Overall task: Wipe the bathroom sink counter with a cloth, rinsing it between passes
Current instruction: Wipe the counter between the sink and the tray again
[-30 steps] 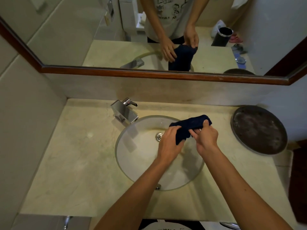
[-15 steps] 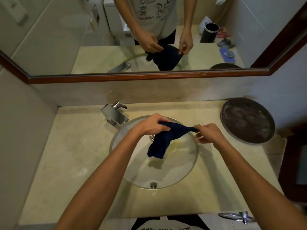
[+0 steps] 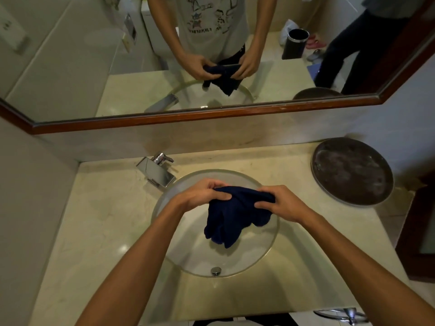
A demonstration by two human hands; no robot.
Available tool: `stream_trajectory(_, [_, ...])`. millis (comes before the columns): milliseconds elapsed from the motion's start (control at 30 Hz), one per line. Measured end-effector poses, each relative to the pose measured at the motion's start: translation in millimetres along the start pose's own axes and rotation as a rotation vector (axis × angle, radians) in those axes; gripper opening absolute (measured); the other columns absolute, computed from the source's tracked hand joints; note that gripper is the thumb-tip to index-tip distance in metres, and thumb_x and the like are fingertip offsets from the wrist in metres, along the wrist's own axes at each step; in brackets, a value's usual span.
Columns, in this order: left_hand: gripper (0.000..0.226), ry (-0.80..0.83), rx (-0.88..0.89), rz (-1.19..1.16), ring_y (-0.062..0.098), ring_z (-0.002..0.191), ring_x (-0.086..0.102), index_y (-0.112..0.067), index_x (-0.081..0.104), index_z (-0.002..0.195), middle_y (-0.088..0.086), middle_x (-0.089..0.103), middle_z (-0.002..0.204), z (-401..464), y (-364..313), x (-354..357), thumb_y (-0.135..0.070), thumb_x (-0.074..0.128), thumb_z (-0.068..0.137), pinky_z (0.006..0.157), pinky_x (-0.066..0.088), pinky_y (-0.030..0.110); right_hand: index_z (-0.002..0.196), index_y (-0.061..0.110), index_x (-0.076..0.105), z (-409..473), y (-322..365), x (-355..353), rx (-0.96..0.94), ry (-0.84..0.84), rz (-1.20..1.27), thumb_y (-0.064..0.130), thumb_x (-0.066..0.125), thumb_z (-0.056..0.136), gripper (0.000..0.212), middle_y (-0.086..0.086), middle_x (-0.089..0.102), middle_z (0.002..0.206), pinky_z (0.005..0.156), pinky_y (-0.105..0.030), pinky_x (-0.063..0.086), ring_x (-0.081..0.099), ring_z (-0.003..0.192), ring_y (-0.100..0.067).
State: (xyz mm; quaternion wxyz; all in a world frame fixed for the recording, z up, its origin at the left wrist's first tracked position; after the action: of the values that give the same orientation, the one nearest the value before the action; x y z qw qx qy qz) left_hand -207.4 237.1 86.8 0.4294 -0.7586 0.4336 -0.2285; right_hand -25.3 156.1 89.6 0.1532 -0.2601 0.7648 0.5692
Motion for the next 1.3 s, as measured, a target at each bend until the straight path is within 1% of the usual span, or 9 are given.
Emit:
stream_trajectory(267, [0.031,-0.062,-0.112,-0.103,0.031,0.106,0.073,-0.003,0.072,0.119,0.015,0.076,0.113,14.5,41.8,15.3,-0.015,0.077,0.091,0.1,0.056,0.048,0.094,0.023,0.076,-18.1,-44.0,0.7,0.158,0.113,0.109,0.021,0.074,0.094,0.003,0.007,0.076,0.083,0.068,-0.021,0.052,0.072,0.076,-0.008])
stream_trajectory(367, [0.031,-0.094,-0.113,-0.096,0.031,0.11,0.072,-0.005,0.073,0.119,0.015,0.076,0.114,41.8,20.7,0.3,-0.017,0.078,0.09,0.099,0.057,0.046,0.085,0.031,0.073,11.5,-39.3,-25.1,0.164,0.172,0.077,0.018,0.074,0.093,0.015,0.015,0.072,0.074,0.069,-0.023,0.049,0.067,0.07,0.0])
stream_trajectory(433, [0.041,-0.218,-0.08,-0.177,0.03,0.115,0.069,-0.008,0.07,0.125,0.015,0.074,0.12,70.0,-3.1,-28.8,-0.022,0.08,0.088,0.102,0.055,0.042,0.099,0.03,0.074,54.2,-37.2,-62.8,0.152,0.075,0.014,0.022,0.079,0.089,0.014,0.016,0.073,0.089,0.082,-0.03,0.05,0.069,0.087,-0.004])
stream_trajectory(533, [0.064,-0.591,-0.044,-0.226,0.022,0.117,0.066,-0.011,0.058,0.134,0.008,0.067,0.127,96.3,-19.1,-85.8,-0.03,0.087,0.081,0.102,0.053,0.033,0.14,0.016,0.057,107.2,-38.0,-130.1,0.221,-0.249,-0.107,0.033,0.086,0.08,0.068,-0.003,0.066,0.123,0.097,-0.033,0.049,0.063,0.115,-0.021])
stream_trajectory(633, [0.051,-0.779,-0.05,-0.054,0.017,0.107,0.068,-0.012,0.064,0.129,0.002,0.069,0.116,88.9,6.6,-87.6,-0.029,0.083,0.085,0.1,0.052,0.03,0.141,0.014,0.056,116.4,-35.8,-155.2,0.195,-0.525,-0.266,0.034,0.078,0.087,0.061,-0.007,0.065,0.131,0.096,-0.04,0.052,0.062,0.117,-0.026])
stream_trajectory(767, [0.014,-0.682,-0.146,0.198,0.012,0.09,0.07,-0.018,0.075,0.106,-0.006,0.075,0.098,63.2,98.9,-28.7,-0.022,0.071,0.093,0.084,0.055,0.02,0.141,0.016,0.057,116.0,-50.3,-102.1,0.064,-0.47,-0.458,0.034,0.06,0.099,0.046,-0.006,0.06,0.133,0.093,-0.042,0.052,0.056,0.122,-0.027])
stream_trajectory(833, [0.016,-0.645,-0.226,0.255,0.016,0.087,0.071,-0.016,0.076,0.109,0.0,0.077,0.105,50.0,150.3,-4.1,-0.018,0.068,0.095,0.087,0.057,0.032,0.144,0.015,0.055,122.6,-56.0,-69.8,-0.009,-0.404,-0.522,0.037,0.058,0.1,0.049,-0.007,0.057,0.138,0.093,-0.043,0.053,0.053,0.124,-0.029])
stream_trajectory(1000, [0.025,-0.623,-0.378,0.285,0.011,0.095,0.07,-0.022,0.072,0.12,-0.004,0.074,0.116,20.3,216.9,39.3,-0.029,0.063,0.098,0.089,0.051,0.025,0.153,0.017,0.043,170.1,-67.0,-10.1,-0.05,-0.288,-0.681,0.061,0.041,0.099,0.069,-0.012,0.048,0.15,0.109,-0.05,0.039,0.046,0.133,-0.036])
stream_trajectory(1300, [0.025,-0.671,-0.392,0.474,0.009,0.101,0.064,-0.031,0.066,0.113,-0.015,0.066,0.111,-7.1,223.1,68.1,-0.041,0.044,0.105,0.082,0.044,0.023,0.158,0.024,0.032,224.5,-19.7,79.8,-0.109,-0.251,-0.8,0.063,0.028,0.102,0.069,-0.009,0.042,0.155,0.118,-0.056,0.026,0.04,0.138,-0.036])
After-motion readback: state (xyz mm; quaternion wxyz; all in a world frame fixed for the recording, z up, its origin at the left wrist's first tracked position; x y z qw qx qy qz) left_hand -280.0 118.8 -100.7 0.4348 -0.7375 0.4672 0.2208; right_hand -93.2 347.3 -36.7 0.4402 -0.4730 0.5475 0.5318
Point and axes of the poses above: each hand's wrist, its own z-axis towards the middle knuckle, its own x-axis out of the palm, y = z × x, the point moved 9 cm from there along z, towards the middle knuckle
